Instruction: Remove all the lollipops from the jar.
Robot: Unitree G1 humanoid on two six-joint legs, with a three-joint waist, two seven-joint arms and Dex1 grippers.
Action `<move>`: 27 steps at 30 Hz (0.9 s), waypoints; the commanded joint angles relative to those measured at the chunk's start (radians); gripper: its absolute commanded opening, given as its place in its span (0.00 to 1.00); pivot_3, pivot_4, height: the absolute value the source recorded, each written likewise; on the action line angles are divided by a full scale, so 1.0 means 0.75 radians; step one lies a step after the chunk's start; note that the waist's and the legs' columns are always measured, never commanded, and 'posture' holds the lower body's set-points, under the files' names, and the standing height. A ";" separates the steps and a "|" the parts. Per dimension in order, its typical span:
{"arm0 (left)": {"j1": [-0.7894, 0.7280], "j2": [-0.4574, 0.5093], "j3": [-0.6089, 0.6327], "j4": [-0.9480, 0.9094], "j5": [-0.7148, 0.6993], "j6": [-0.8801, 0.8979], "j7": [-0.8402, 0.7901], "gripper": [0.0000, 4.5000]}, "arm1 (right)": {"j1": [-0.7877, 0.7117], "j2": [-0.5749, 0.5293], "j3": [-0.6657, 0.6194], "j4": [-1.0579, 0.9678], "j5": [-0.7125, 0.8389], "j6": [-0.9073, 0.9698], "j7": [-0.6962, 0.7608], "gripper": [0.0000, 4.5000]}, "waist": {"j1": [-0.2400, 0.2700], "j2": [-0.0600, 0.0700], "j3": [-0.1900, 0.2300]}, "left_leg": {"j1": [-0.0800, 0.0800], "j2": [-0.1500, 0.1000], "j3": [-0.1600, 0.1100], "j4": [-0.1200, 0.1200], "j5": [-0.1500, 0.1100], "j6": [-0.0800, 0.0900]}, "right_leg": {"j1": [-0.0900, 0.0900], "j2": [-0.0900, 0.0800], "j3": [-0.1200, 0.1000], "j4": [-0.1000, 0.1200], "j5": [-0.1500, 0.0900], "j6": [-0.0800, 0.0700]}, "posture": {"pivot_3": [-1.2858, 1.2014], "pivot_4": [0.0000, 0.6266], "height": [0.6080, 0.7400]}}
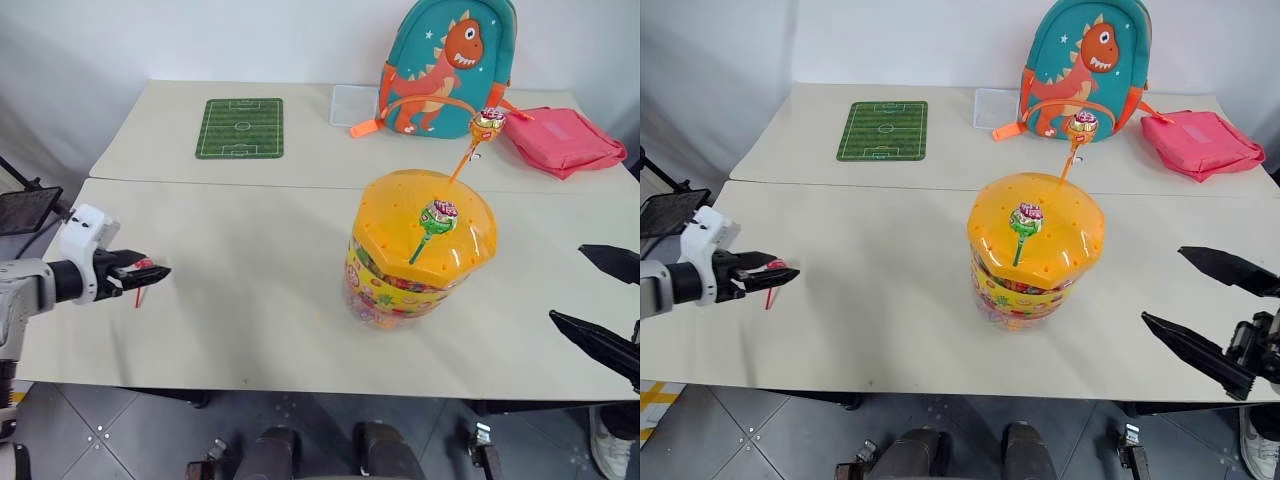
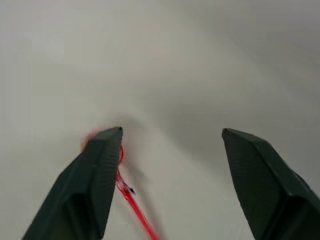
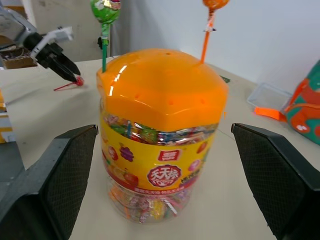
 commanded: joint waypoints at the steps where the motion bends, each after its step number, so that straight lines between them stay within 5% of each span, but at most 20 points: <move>1: -0.115 0.041 0.036 0.178 -0.081 -0.277 -0.390 0.71 | 0.067 0.025 -0.152 0.034 0.012 0.004 0.073 1.00 | 0.004 0.001 0.000 | 0.000 0.000 0.000 0.000 0.000 0.000 | 0.000 0.000 0.000 -0.001 0.000 0.000 | 0.52 0.24 1.00; 5: -0.377 -0.042 -0.029 0.321 -0.071 -0.501 -0.538 0.71 | 0.107 0.080 -0.245 0.000 0.137 0.027 0.057 1.00 | 0.020 0.001 0.000 | -0.001 0.000 -0.004 0.001 -0.001 0.001 | 0.005 -0.001 -0.004 -0.007 0.000 0.000 | 0.52 0.24 1.00; 11: -0.716 -0.351 -0.140 0.107 -0.353 -0.244 -0.713 0.71 | 0.207 0.174 -0.312 -0.199 0.283 0.046 0.020 1.00 | 0.030 0.001 0.000 | -0.003 -0.001 -0.004 0.006 -0.001 0.003 | 0.004 -0.001 -0.005 0.004 0.001 0.001 | 0.52 0.24 1.00; 27: -1.018 -0.937 -0.490 0.057 -0.324 -0.335 -0.761 0.71 | 0.458 0.274 -0.310 -0.473 0.314 -0.010 -0.071 1.00 | 0.003 0.000 0.000 | -0.001 0.000 0.002 0.006 -0.002 0.004 | 0.004 0.001 -0.001 0.002 0.001 0.002 | 0.52 0.24 1.00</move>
